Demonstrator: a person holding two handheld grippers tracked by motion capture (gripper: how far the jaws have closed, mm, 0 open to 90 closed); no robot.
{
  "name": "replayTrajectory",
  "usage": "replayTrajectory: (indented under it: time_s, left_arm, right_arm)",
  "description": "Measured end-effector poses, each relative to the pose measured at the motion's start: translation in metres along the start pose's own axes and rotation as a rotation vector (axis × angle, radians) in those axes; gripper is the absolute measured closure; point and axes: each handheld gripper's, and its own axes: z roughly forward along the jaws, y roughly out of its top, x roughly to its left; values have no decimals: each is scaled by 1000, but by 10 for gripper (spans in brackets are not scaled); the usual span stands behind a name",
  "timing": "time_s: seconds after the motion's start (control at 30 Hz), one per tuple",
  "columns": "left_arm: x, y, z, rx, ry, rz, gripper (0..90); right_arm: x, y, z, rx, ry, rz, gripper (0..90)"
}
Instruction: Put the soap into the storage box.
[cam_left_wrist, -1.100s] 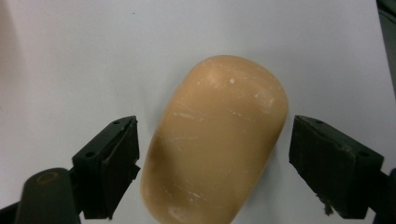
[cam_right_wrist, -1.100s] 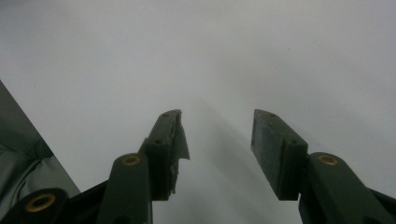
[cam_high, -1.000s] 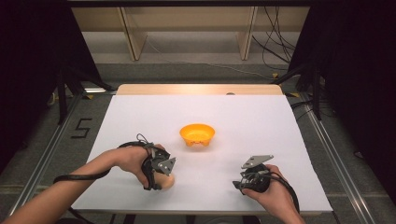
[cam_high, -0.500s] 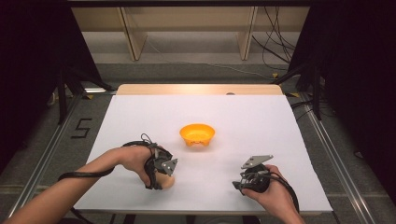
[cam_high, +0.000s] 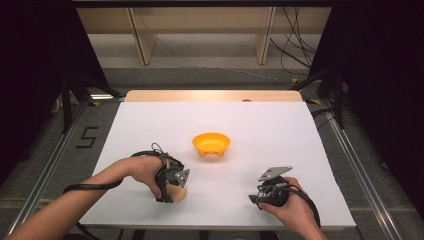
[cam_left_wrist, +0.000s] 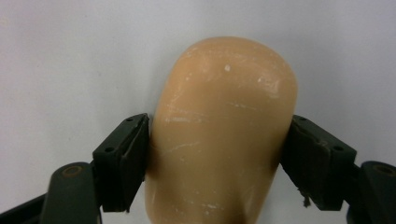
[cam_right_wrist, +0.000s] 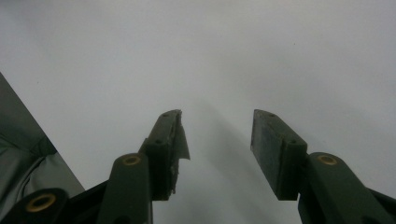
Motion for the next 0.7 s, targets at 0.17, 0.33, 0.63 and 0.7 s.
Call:
replayTrajectory:
  time_s: [0.17, 0.33, 0.63, 0.7]
  left_arm:
    - [-2, 0, -1, -6, 8, -20, 297]
    - [-4, -2, -1, -27, 15, -72, 304]
    - [-6, -6, -6, -57, 45, -156, 312]
    - [-7, -8, -10, -57, 54, -167, 313]
  right_arm:
    - [2, -1, 0, -5, -9, 35, 534]
    - [2, -1, 1, -8, -16, 23, 535]
    - [2, -1, 1, -10, -14, 29, 536]
    - [2, -2, 1, -8, -12, 35, 536]
